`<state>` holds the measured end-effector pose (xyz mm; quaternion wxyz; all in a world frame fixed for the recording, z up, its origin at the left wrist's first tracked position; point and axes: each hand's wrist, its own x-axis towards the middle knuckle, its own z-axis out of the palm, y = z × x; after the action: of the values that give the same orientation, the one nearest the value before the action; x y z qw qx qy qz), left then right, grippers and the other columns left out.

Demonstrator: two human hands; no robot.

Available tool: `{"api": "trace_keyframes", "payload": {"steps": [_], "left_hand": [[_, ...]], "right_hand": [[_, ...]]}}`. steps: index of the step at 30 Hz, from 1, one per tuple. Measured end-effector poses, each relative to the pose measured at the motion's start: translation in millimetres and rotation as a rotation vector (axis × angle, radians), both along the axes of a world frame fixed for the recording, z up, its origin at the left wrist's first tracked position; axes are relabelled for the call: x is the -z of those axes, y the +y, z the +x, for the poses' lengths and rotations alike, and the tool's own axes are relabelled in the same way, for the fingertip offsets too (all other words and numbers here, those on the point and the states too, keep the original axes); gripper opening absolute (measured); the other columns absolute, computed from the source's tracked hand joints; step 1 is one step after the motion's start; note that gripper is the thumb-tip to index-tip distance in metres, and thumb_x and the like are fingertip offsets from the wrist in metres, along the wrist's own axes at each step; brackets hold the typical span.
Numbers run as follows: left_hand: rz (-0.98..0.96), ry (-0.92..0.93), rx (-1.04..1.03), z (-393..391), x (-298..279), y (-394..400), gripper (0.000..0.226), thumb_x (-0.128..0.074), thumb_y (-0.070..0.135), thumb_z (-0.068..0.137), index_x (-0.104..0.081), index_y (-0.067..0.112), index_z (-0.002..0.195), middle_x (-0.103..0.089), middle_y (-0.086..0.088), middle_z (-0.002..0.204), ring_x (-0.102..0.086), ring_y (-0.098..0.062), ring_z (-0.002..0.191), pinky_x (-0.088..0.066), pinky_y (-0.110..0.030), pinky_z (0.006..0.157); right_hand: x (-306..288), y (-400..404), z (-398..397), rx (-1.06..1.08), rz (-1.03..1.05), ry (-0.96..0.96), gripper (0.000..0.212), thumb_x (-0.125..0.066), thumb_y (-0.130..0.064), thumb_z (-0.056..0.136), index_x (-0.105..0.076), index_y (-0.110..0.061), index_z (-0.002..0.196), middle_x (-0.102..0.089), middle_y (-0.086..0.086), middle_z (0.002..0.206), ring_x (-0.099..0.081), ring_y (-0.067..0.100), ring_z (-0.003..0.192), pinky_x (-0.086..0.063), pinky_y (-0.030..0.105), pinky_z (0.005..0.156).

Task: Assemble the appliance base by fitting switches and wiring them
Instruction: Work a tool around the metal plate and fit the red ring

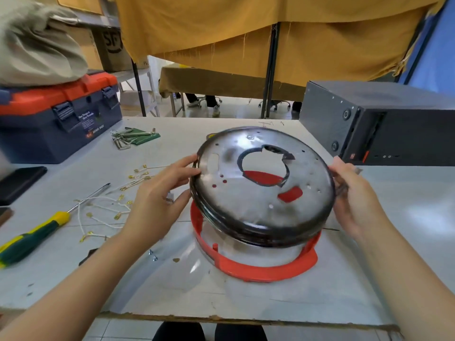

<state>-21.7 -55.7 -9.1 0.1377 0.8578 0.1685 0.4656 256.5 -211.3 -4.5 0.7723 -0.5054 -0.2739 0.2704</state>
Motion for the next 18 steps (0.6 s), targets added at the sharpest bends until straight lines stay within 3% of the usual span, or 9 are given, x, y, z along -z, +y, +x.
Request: {"api": "trace_keyframes", "payload": {"steps": [2, 5, 9, 13, 18], "left_hand": [[-0.047, 0.045, 0.018, -4, 1, -1, 0.041, -0.066, -0.009, 0.079, -0.063, 0.013, 0.114, -0.050, -0.001, 0.136, -0.058, -0.002, 0.108, -0.044, -0.011, 0.094], [-0.246, 0.051, 0.130, -10, 0, -8, 0.047, -0.059, -0.014, 0.082, -0.059, 0.022, 0.112, -0.053, 0.005, 0.133, -0.061, 0.000, 0.108, -0.045, -0.014, 0.095], [-0.416, 0.060, 0.182, -15, 3, -14, 0.048, -0.059, -0.014, 0.083, -0.060, 0.018, 0.118, -0.060, 0.005, 0.127, -0.063, -0.003, 0.109, -0.047, -0.017, 0.093], [-0.410, 0.073, 0.150, -19, 6, -16, 0.053, -0.063, -0.012, 0.082, -0.058, 0.022, 0.122, -0.062, 0.005, 0.124, -0.061, 0.003, 0.107, -0.045, -0.009, 0.091], [-0.285, 0.137, 0.133, -22, 5, -10, 0.061, -0.067, -0.007, 0.079, -0.052, 0.032, 0.124, -0.055, 0.011, 0.130, -0.058, 0.002, 0.113, -0.043, -0.015, 0.099]], "right_hand": [[5, -1, 0, 0.073, -0.066, -0.077, 0.030, -0.059, -0.020, 0.091, -0.052, -0.023, 0.062, -0.055, -0.011, 0.056, -0.052, 0.005, 0.056, -0.038, 0.023, 0.057], [13, -5, 1, 0.059, -0.134, -0.140, 0.002, -0.064, -0.016, 0.086, -0.064, -0.018, 0.085, -0.070, -0.004, 0.077, -0.064, 0.012, 0.074, -0.049, 0.024, 0.062], [15, -8, -2, 0.065, -0.157, -0.186, 0.015, -0.063, -0.012, 0.087, -0.071, -0.025, 0.083, -0.074, -0.010, 0.078, -0.068, 0.000, 0.070, -0.050, 0.012, 0.055], [16, -9, -4, 0.084, -0.183, -0.232, 0.016, -0.063, -0.014, 0.086, -0.072, -0.025, 0.080, -0.074, -0.008, 0.078, -0.068, 0.002, 0.071, -0.051, 0.013, 0.057], [15, -8, -7, 0.116, -0.187, -0.216, 0.015, -0.064, -0.018, 0.087, -0.073, -0.025, 0.077, -0.073, -0.011, 0.073, -0.066, -0.001, 0.064, -0.048, 0.012, 0.052]]}}
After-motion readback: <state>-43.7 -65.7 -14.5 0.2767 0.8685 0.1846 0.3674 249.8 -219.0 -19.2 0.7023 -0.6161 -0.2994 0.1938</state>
